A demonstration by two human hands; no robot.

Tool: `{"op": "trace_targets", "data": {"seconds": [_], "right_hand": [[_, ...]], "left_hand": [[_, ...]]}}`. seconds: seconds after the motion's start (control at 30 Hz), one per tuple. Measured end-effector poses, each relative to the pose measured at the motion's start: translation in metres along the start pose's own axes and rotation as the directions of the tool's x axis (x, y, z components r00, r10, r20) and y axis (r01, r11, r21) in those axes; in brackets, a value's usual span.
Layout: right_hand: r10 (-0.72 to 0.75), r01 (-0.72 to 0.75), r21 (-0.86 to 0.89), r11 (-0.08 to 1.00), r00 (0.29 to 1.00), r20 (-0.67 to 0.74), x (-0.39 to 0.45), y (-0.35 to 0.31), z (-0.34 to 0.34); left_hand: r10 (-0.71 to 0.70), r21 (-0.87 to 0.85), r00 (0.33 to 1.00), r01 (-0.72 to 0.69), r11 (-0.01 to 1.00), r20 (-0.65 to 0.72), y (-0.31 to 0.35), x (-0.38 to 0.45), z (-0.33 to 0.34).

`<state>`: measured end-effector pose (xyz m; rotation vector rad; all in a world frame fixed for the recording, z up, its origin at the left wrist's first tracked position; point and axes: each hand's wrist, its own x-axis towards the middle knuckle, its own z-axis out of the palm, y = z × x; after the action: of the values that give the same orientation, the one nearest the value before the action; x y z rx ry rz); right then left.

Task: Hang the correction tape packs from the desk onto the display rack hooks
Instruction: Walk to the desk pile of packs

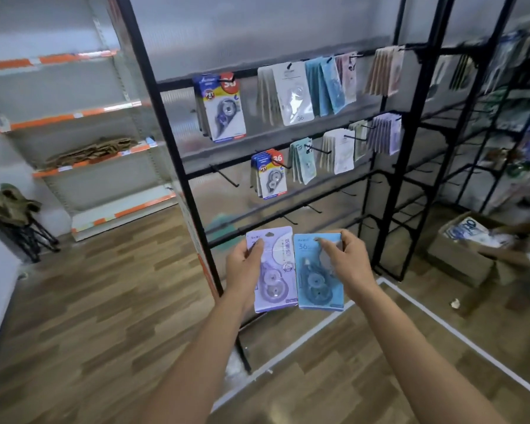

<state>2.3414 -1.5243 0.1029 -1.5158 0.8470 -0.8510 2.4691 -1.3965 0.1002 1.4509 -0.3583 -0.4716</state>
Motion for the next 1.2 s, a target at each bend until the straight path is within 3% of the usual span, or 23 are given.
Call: {"op": "trace_targets", "data": {"seconds": [0.3,0.63,0.9,1.2], "right_hand": [[0.004,-0.003,0.024,1.0,0.999,-0.042,0.115,0.011,-0.049],[-0.013,0.013,-0.055,0.998,1.0,0.0,0.26,0.01,-0.147],[-0.03,0.03,-0.061,0.998,1.0,-0.005,0.346,0.01,-0.178],[-0.144,0.146,-0.029,0.989,0.988,0.061,0.445,-0.026,-0.166]], "left_hand": [[-0.003,-0.015,0.997,0.004,1.0,0.077,0.002,0.089,0.11],[0.016,-0.042,0.998,-0.013,0.999,0.057,0.0,0.155,0.267],[0.02,-0.027,0.995,-0.017,0.999,0.101,0.011,0.206,0.34],[0.254,0.098,0.967,-0.256,0.962,0.024,0.038,0.3,0.375]]}}
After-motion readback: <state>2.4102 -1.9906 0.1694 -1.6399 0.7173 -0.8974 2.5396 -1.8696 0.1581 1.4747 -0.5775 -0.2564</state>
